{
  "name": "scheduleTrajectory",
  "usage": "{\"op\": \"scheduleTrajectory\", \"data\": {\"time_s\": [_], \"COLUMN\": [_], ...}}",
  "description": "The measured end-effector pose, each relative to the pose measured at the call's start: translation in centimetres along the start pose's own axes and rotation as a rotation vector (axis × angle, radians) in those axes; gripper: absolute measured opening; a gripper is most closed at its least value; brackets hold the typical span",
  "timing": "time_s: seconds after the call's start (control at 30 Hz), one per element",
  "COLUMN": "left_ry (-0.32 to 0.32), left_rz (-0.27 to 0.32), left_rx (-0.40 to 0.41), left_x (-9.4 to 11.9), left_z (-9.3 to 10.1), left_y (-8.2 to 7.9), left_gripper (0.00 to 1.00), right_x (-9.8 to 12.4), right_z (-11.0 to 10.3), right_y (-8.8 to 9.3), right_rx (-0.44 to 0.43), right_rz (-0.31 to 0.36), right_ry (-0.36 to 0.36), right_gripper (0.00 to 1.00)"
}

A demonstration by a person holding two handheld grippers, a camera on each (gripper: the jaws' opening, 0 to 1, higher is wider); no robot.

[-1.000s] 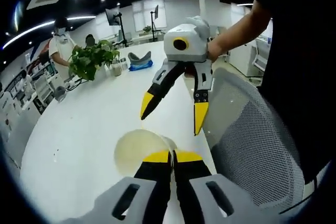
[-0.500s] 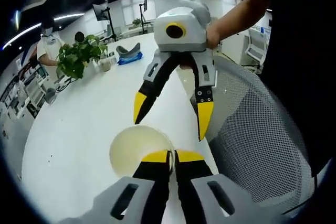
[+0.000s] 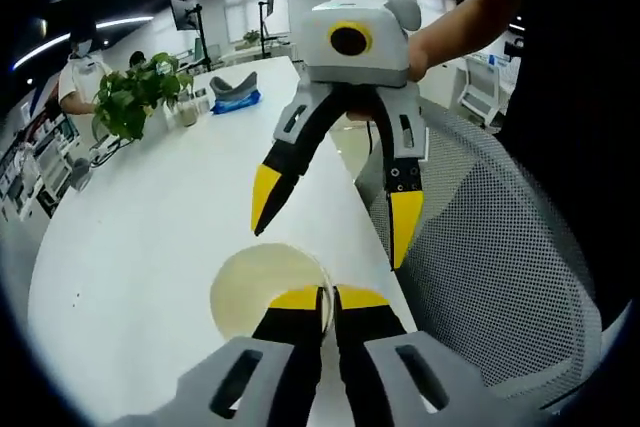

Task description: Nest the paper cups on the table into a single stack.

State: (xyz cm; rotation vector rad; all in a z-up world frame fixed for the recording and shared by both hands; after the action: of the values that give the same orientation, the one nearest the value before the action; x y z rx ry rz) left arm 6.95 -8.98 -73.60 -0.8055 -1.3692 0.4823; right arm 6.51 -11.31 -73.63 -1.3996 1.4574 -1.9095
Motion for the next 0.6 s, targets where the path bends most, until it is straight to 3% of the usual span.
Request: {"op": "scheduleTrajectory", "data": {"time_s": [0.13, 0.33, 0.6], "left_ry": [0.03, 0.057, 0.062], "left_rz": [-0.029, -0.022, -0.036], "left_rx": [-0.01, -0.015, -0.034], "left_x": [-0.6, -1.1, -1.6], "left_z": [0.2, 0.3, 0.2], "left_y": [0.7, 1.0, 1.3], "left_gripper": [0.02, 0.02, 0.03], "right_x": [0.0, 0.0, 0.0], "right_z": [-0.1, -0.2, -0.1], "right_y": [0.2, 0.3, 0.5], "right_rx": [-0.002, -0.008, -0.003], "right_rz": [-0.005, -0.006, -0.014], "right_ry": [0.003, 0.007, 0.01], "right_gripper": [0.58, 0.58, 0.58]}}
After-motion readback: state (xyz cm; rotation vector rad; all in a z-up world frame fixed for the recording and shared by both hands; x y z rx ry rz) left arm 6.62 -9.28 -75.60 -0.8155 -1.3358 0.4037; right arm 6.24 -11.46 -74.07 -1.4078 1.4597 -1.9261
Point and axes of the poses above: the point that each gripper's makers call its tool centre point, and the gripper's own axes: x roughly backward along the fingers, z roughly to its right, y roughly out of its underside, the point moved 1 cm from there along x, roughly backward along the fingers
